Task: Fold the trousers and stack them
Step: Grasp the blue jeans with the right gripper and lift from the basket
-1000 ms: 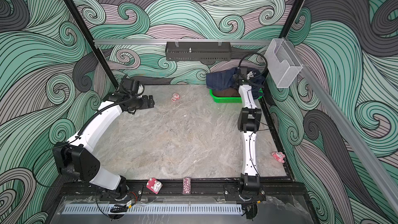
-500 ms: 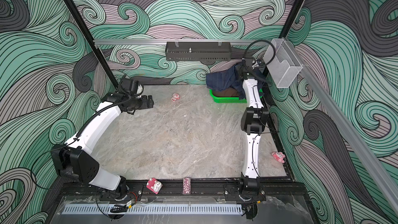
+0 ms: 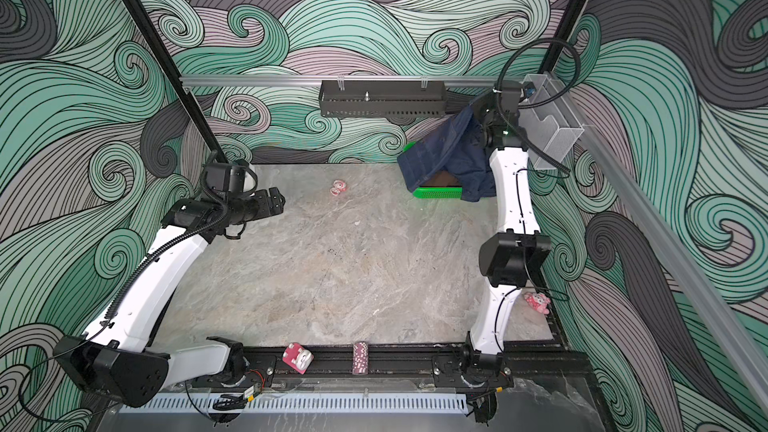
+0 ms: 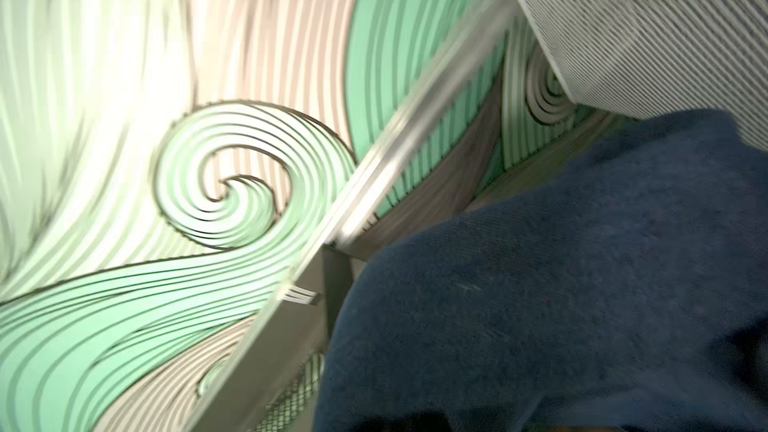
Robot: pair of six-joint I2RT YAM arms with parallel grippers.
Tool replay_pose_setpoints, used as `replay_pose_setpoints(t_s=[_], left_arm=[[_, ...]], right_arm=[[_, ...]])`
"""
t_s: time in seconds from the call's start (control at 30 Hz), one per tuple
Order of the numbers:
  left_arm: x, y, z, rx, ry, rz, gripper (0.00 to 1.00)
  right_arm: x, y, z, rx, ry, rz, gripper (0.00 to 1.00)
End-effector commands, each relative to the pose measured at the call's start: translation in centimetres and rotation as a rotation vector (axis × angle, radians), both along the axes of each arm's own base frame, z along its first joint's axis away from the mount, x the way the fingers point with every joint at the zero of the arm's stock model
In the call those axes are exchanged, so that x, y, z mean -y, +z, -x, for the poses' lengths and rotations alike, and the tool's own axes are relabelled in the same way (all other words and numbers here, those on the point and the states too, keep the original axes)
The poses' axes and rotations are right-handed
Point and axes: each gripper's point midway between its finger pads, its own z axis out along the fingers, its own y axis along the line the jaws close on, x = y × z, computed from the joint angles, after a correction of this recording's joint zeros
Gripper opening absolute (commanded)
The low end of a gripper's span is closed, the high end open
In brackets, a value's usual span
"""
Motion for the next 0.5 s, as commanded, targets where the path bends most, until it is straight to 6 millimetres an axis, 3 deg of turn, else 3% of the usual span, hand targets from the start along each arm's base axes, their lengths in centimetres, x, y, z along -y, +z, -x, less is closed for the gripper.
replay_pose_setpoints(t_s=[0.0,0.13,0.27,0.3,0.47], left_arm=[[-0.1,0.5,0.1,0.012,0.011,0.009,0.92],[0.1,0.3,-0.5,0.001,0.01,0.008,0.93],[0.3,-0.3,-1.0,-0.011,0.006,0.013,0.93],[0.4,-0.4,-1.1,-0.013,0.004,0.01,0.93],[0.2,-1.1,-1.5,-0.028,0.005,-0.014,0.92]], right_arm=[[1.3,-4.9,1.3,-0.168,-0.049,-0.005,0.0],[2.1,-10.5,2.3,-0.355,-0.047,-0.04,0.0],[2.3,-15.2,2.6,-0.487,-0.034,-0.087,0.28],[2.4,-16.1,2.7,-0.518,-0.035,-0.095,0.41],[2.8,-19.7,3.2,-0.648,-0.043,-0.101,0.66]])
